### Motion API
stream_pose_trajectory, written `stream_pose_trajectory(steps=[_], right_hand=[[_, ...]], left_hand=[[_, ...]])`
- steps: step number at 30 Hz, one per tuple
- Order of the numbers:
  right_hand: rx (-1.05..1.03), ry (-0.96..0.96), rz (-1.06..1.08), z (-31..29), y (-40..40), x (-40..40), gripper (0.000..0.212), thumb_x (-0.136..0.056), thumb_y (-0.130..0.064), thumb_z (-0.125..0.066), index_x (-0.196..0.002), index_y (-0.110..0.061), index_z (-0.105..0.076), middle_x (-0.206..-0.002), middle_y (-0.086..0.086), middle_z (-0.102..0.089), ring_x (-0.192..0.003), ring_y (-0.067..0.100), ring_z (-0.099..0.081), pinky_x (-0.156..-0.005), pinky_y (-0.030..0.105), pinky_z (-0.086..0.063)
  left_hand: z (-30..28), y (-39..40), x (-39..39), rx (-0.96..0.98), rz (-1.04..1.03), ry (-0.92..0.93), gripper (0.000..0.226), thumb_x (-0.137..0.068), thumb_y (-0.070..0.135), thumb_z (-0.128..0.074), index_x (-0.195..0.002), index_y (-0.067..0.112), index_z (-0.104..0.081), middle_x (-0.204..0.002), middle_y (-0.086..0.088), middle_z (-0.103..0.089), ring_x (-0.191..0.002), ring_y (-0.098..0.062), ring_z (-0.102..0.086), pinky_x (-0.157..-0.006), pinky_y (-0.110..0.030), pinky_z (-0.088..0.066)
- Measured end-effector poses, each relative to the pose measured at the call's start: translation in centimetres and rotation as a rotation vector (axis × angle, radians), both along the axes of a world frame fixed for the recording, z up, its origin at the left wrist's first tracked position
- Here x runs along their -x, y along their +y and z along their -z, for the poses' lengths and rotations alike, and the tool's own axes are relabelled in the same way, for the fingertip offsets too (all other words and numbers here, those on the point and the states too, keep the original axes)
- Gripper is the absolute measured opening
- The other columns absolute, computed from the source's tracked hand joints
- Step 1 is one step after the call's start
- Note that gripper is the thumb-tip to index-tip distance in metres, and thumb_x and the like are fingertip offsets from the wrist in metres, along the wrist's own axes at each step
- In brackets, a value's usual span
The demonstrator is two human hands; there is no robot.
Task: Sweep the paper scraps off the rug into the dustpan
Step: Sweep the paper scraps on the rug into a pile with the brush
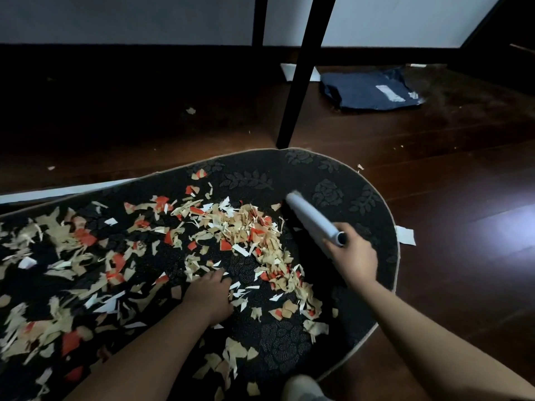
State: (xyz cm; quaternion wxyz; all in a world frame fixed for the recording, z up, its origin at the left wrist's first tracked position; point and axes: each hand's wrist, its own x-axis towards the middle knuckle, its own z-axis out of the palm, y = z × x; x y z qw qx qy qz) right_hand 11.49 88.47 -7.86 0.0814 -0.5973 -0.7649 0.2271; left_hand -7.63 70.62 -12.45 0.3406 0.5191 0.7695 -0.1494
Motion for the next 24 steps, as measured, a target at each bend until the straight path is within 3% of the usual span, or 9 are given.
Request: stream_pose_trajectory(steps=[4,8,15,19,24], right_hand=[[0.006,0.089,-0.084,-0.4,-1.0,0.5,0.030,-0.085,-0.032,-0.068,-0.114,-0.032,-0.060,-0.076,-0.008,-0.063,-0.060,0.012,-0.057,-0.048,0.025,-0.038],[-0.072,0.189,-0.013,-1.7,1.0,0.0,0.030,-0.082,-0.030,-0.072,-0.110,-0.031,-0.062,-0.079,-0.007,-0.064,-0.066,0.015,-0.062,-0.053,0.029,-0.045],[-0.050,0.086,0.126,-0.4,2.8,0.3,0.030,-0.085,-0.032,-0.065,-0.114,-0.032,-0.058,-0.095,0.003,-0.071,-0.082,0.025,-0.065,-0.062,0.032,-0.048],[0.017,0.018,-0.063,0.5,-0.4,1.8,0.031,-0.086,-0.032,-0.065,-0.117,-0.033,-0.057,-0.093,-0.005,-0.069,-0.071,0.015,-0.061,-0.055,0.024,-0.043],[0.015,0.119,-0.130,-1.1,-1.7,2.3,0.029,-0.085,-0.033,-0.068,-0.113,-0.034,-0.059,-0.080,-0.010,-0.063,-0.069,0.014,-0.062,-0.059,0.032,-0.052]], left_hand=[[-0.1,0.1,-0.2,-0.003,-0.001,-0.009,0.068,-0.095,0.042,-0.048,-0.152,0.019,-0.019,-0.162,-0.003,-0.005,-0.148,-0.023,-0.010,-0.117,-0.037,-0.020],[-0.1,0.3,0.0,0.001,-0.013,-0.010,0.068,-0.095,0.041,-0.048,-0.152,0.020,-0.019,-0.162,-0.001,-0.003,-0.149,-0.022,-0.009,-0.118,-0.037,-0.020],[0.0,0.0,0.3,-0.019,-0.004,-0.011,0.069,-0.095,0.041,-0.048,-0.153,0.017,-0.019,-0.161,-0.003,-0.005,-0.148,-0.022,-0.012,-0.117,-0.036,-0.023],[0.1,-0.2,0.5,-0.024,-0.009,-0.011,0.068,-0.095,0.041,-0.048,-0.152,0.017,-0.020,-0.161,-0.003,-0.004,-0.148,-0.023,-0.012,-0.117,-0.037,-0.023],[0.2,0.0,0.4,-0.093,-0.033,-0.015,0.064,-0.096,0.039,-0.048,-0.151,0.019,-0.023,-0.161,-0.001,-0.006,-0.148,-0.021,-0.012,-0.118,-0.036,-0.021]])
